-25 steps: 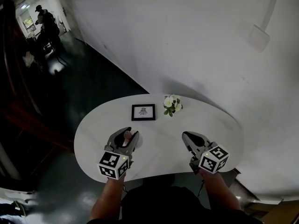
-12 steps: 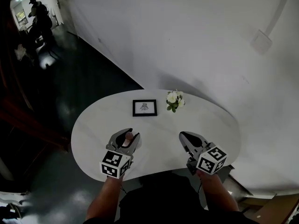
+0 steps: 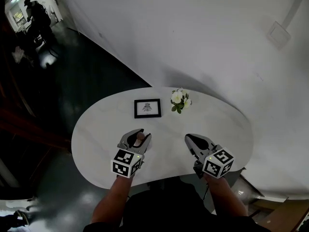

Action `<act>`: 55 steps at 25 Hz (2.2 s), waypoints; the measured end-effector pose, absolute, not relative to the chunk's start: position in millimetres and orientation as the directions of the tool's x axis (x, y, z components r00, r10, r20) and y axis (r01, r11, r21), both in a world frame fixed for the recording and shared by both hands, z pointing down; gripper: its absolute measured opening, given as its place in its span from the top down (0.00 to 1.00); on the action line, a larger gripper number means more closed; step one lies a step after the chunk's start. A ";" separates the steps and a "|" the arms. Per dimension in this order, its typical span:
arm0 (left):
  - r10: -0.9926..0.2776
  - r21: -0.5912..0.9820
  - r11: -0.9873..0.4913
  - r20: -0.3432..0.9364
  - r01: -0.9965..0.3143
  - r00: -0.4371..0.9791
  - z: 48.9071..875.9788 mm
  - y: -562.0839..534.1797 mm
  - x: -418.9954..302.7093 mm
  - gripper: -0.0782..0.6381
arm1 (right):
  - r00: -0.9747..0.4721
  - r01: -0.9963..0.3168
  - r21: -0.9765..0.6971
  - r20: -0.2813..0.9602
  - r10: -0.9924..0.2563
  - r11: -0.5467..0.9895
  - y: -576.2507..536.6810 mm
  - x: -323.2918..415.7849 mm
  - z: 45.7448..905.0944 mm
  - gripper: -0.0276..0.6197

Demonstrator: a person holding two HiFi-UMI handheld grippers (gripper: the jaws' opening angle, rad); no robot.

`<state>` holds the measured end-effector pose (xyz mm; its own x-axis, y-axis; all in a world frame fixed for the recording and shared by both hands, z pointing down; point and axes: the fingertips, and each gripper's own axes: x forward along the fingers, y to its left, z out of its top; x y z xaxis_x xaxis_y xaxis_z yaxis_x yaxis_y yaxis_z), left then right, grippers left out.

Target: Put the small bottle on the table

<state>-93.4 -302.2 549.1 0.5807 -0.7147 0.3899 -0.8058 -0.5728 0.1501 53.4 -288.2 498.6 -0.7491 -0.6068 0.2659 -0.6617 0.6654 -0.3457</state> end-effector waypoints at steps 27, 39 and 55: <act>-0.594 0.153 -0.605 0.567 -0.782 0.570 646.9 -374.8 -21.9 0.70 | -0.729 -0.682 -0.405 0.315 -0.608 0.609 -323.1 96.9 547.4 0.94; -0.568 0.098 -0.634 0.614 -0.767 0.548 670.1 -379.4 -26.4 0.70 | -0.729 -0.683 -0.419 0.345 -0.591 0.599 -328.1 95.5 566.2 0.94; -0.569 0.036 -0.642 0.647 -0.766 0.507 686.0 -378.4 -28.2 0.69 | -0.731 -0.681 -0.427 0.351 -0.586 0.594 -328.7 99.1 572.8 0.94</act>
<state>-28.2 -378.4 686.0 0.5071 -0.5695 0.6469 -0.7662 -0.6416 0.0358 99.1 -328.7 572.8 -0.7307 -0.5855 0.3511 -0.6815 0.5941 -0.4273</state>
